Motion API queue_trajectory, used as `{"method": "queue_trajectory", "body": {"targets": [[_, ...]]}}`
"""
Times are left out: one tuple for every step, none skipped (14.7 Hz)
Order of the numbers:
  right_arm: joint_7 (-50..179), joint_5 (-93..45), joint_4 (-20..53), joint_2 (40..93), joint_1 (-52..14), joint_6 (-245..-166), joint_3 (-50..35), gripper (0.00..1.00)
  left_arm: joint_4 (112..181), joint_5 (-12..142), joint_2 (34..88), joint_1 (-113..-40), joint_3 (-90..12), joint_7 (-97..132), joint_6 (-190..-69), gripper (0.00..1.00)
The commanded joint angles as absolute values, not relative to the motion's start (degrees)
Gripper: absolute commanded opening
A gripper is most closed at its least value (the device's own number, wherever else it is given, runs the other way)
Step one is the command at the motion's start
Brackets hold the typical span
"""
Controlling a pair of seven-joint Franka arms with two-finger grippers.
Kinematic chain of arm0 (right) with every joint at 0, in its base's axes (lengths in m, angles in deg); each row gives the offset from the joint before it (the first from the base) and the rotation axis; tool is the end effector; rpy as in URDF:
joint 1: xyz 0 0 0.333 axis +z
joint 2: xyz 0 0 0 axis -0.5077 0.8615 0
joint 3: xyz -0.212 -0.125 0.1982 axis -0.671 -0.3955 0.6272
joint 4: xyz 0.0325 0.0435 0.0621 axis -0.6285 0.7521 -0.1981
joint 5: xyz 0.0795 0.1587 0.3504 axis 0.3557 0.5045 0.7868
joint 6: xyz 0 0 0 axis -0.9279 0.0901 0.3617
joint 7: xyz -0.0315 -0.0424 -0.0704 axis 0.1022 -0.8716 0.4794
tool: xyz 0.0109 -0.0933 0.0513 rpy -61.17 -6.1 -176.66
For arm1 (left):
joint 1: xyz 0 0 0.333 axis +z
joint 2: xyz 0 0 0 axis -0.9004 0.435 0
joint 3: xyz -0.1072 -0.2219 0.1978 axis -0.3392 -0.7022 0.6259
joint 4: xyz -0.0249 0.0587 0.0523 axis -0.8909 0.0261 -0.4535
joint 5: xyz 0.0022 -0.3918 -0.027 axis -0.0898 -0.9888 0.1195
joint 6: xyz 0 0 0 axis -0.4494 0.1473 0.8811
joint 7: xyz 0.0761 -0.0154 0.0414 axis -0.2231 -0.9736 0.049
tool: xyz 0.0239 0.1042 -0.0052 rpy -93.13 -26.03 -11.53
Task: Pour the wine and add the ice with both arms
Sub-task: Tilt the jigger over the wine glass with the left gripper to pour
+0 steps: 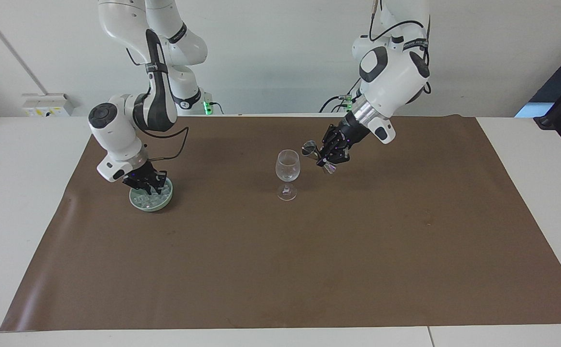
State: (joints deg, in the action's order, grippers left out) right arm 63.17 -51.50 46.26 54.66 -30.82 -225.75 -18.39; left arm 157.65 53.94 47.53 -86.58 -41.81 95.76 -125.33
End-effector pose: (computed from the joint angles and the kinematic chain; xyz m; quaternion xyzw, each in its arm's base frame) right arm 0.5136 -0.0352 0.3151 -0.9994 -0.0282 -0.0077 0.0158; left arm 0.4851 -0.2761 0.4784 0.6981 0.6571 -0.1481 0.2426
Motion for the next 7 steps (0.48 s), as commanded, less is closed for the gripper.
{"method": "queue_trajectory", "body": {"targets": [[60.8, -50.6, 46.8, 54.6, -31.4, -226.8, -18.2, 0.17, 156.8, 60.9, 48.3, -89.1, -41.7, 100.8, -128.4, 0.0], [60.8, -50.6, 46.8, 54.6, -31.4, -226.8, -18.2, 0.15, 156.6, 63.8, 48.5, -89.4, -41.7, 102.4, -129.6, 0.0], [60.7, -50.6, 46.7, 54.6, -31.4, -226.8, -18.2, 0.14, 156.5, 66.8, 48.8, -90.0, -41.8, 103.4, -129.8, 0.0], [60.7, -50.6, 46.6, 54.6, -31.4, -226.6, -18.2, 0.12, 156.4, 69.1, 48.9, -90.6, -41.8, 103.9, -129.8, 0.0], [60.7, -50.6, 46.6, 54.6, -31.4, -226.6, -18.2, 0.12, 156.3, 70.2, 48.9, -90.9, -41.7, 104.2, -129.7, 0.0], [60.8, -50.6, 46.5, 54.6, -31.4, -226.4, -18.2, 0.11, 156.3, 71.5, 48.8, -91.5, -41.7, 104.6, -129.7, 0.0], [60.8, -50.6, 46.4, 54.6, -31.4, -226.3, -18.2, 0.09, 156.3, 73.5, 48.8, -92.0, -41.7, 104.9, -129.6, 0.0]]}}
